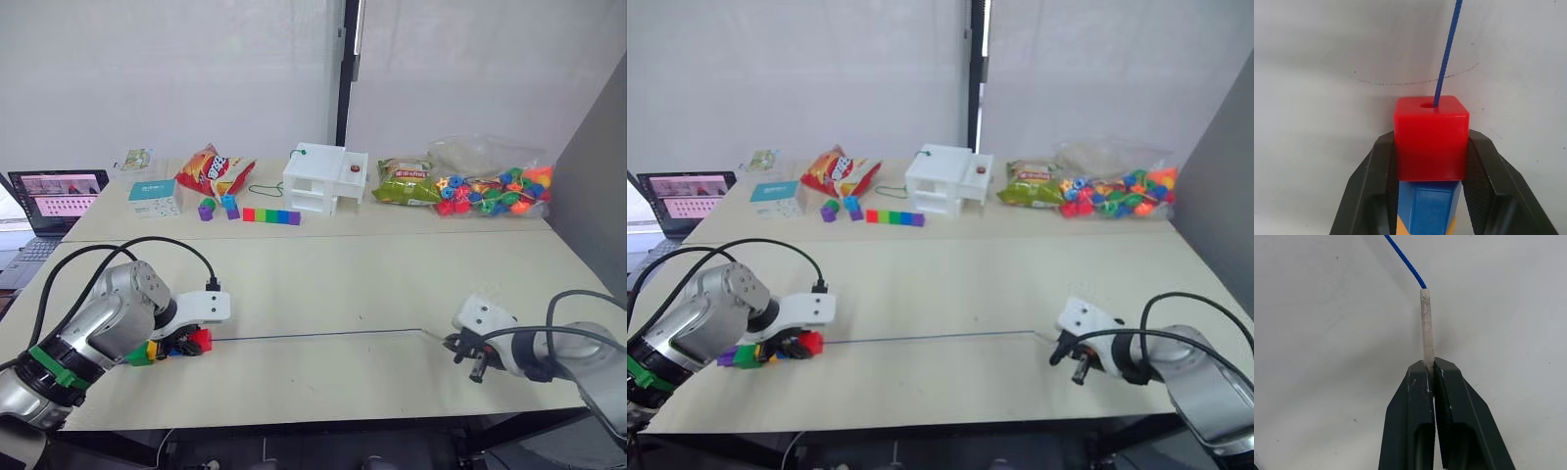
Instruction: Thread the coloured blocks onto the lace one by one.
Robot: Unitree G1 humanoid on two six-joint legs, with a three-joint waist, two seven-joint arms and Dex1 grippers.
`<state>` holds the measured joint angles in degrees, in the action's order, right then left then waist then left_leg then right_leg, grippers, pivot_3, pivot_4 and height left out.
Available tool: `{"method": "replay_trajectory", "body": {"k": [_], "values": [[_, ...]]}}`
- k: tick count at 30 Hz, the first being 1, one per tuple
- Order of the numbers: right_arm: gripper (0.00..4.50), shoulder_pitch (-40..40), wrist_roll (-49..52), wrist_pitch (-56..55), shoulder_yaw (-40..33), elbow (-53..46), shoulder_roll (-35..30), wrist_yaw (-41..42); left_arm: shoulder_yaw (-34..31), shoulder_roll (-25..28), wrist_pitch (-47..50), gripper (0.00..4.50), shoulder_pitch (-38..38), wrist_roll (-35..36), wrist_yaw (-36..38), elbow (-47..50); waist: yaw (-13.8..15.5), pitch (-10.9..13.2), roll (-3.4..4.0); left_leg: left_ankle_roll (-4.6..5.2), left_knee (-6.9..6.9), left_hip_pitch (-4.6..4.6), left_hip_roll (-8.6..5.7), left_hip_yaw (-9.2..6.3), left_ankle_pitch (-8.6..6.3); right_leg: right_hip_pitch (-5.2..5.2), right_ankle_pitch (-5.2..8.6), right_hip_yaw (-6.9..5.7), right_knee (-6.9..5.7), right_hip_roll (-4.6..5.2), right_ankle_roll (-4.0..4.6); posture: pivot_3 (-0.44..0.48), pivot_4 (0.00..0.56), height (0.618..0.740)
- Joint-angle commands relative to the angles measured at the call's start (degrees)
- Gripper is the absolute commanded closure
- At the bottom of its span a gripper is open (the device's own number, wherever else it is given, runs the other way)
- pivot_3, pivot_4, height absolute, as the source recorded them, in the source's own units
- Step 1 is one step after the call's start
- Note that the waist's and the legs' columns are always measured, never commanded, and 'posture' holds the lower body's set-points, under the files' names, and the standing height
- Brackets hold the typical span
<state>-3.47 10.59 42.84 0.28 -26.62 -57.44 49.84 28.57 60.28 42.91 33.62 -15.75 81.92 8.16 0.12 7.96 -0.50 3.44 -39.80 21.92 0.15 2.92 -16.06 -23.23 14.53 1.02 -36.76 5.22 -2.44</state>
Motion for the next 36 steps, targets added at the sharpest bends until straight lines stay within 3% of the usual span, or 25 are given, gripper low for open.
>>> {"method": "replay_trajectory", "body": {"k": [1,9,12,17,19,24,26,30,34,36], "values": [[4.50,-1.93,-0.09,1.48,1.73,-1.44,0.51,-0.62,2.47,0.39,1.34,3.30,-2.48,-1.70,-0.19,-1.74,-0.10,0.00,0.00,0.00,0.00,0.00,0.00,0.00,0.00,0.00,0.00,0.00,0.01,0.00,0.00,0.000,0.150,0.740],[4.50,-4.22,-0.88,11.49,13.22,-2.04,7.31,-4.13,0.38,-1.76,1.82,3.30,-4.19,-0.35,-2.11,0.78,0.00,-0.21,-0.04,0.01,0.03,-0.09,0.00,-0.05,-0.01,0.09,0.02,-0.01,0.01,0.00,0.01,0.000,0.150,0.740],[4.50,-4.78,-2.27,12.12,14.12,0.42,9.45,-7.17,-0.15,-1.61,1.32,3.30,-5.68,-1.02,-3.50,1.64,-0.01,-0.82,-0.53,0.02,0.07,-0.23,0.05,-0.05,-0.02,0.18,0.02,-0.03,0.02,-0.01,0.02,0.000,0.150,0.740],[4.50,-3.96,-3.36,9.00,12.30,1.98,10.70,-8.87,-2.87,-1.79,0.44,3.30,-8.13,0.45,-4.73,3.73,-0.03,-0.93,-0.60,-0.07,0.19,-0.93,0.25,-0.03,-0.09,0.91,0.20,-0.08,0.26,-0.05,0.17,0.000,0.150,0.740],[3.80,-3.43,-2.74,8.43,10.89,1.10,9.80,-8.05,-4.75,-1.57,-0.82,2.25,-8.79,0.91,-5.79,4.44,-0.02,-0.94,-0.60,-0.14,0.18,-0.94,0.30,-0.03,-0.13,0.92,0.22,-0.08,0.28,-0.08,0.18,0.000,0.150,0.740],[2.18,-2.19,1.18,8.21,1.58,-4.42,6.21,-5.07,-15.49,3.74,-7.80,0.64,-12.07,5.92,-5.45,7.61,0.07,-0.85,-0.60,-0.19,0.18,-0.62,0.29,-0.03,-0.27,0.58,0.21,-0.08,0.30,-0.02,0.19,0.000,0.150,0.740],[1.38,-2.45,3.57,9.48,-3.58,-6.12,5.34,-4.50,-21.09,4.99,-7.12,0.00,-13.81,9.20,-5.64,9.57,0.18,-0.81,-0.63,-0.18,0.07,0.19,0.23,-0.05,-0.30,-0.27,0.16,-0.09,-0.04,0.06,0.17,0.000,0.150,0.740],[0.16,-2.43,7.50,11.27,-12.25,-7.94,5.42,-4.37,-36.12,0.77,0.39,0.00,-16.82,21.47,-6.66,14.96,0.51,-0.59,-0.67,-0.19,-0.08,1.01,0.19,-0.15,-0.29,-1.19,-0.07,-0.17,-0.32,0.06,0.14,0.000,0.150,0.740],[0.07,1.57,11.65,8.15,-20.07,-8.46,11.93,-5.82,-57.13,-6.80,-2.63,0.00,-32.59,25.75,-9.46,15.80,0.10,-0.56,-0.69,-0.11,0.06,0.85,0.21,-0.22,-0.34,-0.97,-0.07,-0.20,-0.05,0.04,0.13,0.000,0.150,0.740],[0.07,3.24,13.32,6.82,-22.63,-8.13,14.99,-6.33,-62.80,-9.90,-4.16,0.00,-38.04,27.90,-10.40,15.75,-0.30,-0.51,-0.72,-0.11,0.12,0.83,0.23,-0.20,-0.35,-0.96,-0.06,-0.20,0.02,0.00,0.14,0.000,0.150,0.740]]}}
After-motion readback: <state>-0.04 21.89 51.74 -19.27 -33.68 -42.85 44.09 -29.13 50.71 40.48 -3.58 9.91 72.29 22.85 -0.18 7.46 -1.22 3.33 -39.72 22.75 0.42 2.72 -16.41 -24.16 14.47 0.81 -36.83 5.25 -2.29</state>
